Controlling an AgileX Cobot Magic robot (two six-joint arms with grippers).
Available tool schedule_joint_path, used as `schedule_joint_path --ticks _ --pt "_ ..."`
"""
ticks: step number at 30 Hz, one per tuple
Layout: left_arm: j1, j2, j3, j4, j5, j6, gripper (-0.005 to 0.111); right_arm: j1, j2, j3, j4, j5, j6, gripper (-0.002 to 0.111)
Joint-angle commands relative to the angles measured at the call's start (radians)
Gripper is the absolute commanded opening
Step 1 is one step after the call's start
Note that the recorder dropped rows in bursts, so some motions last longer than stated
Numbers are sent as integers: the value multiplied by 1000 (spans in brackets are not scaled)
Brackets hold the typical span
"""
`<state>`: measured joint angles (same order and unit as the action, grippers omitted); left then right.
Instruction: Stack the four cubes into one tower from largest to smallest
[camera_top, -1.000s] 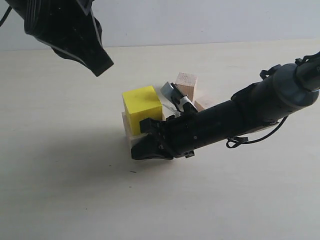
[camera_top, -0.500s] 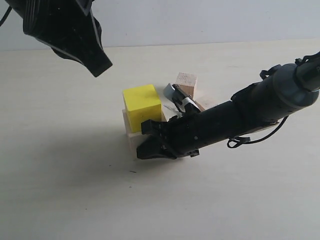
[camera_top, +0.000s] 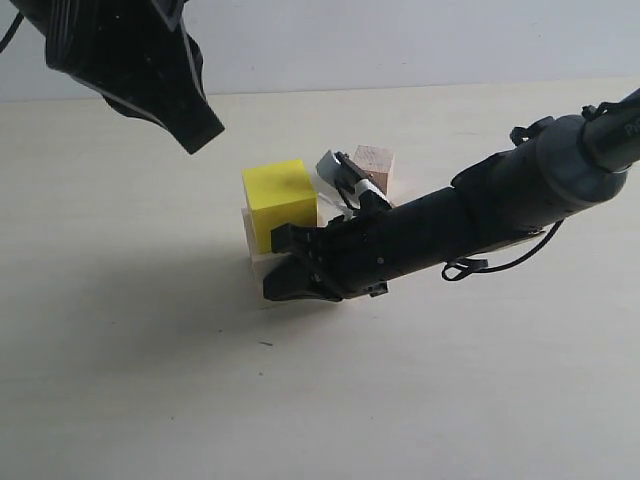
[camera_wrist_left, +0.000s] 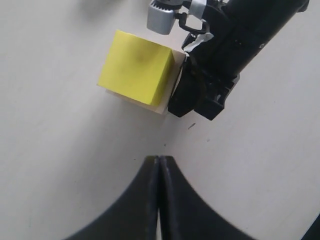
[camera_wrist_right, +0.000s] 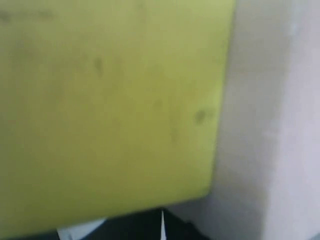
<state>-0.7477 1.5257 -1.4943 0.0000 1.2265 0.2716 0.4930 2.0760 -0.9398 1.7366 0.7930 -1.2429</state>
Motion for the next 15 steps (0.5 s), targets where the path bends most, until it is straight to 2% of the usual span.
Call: schedule_joint_path --ticks 1,7,15 --pt "2 -18 2 0 -5 4 1 1 -3 -7 8 4 -2 0" --pt "2 -18 2 -5 -5 -25 1 1 -5 23 8 40 -5 0" --pt "2 -25 30 -23 -5 -71 1 1 -80 179 8 29 -106 0"
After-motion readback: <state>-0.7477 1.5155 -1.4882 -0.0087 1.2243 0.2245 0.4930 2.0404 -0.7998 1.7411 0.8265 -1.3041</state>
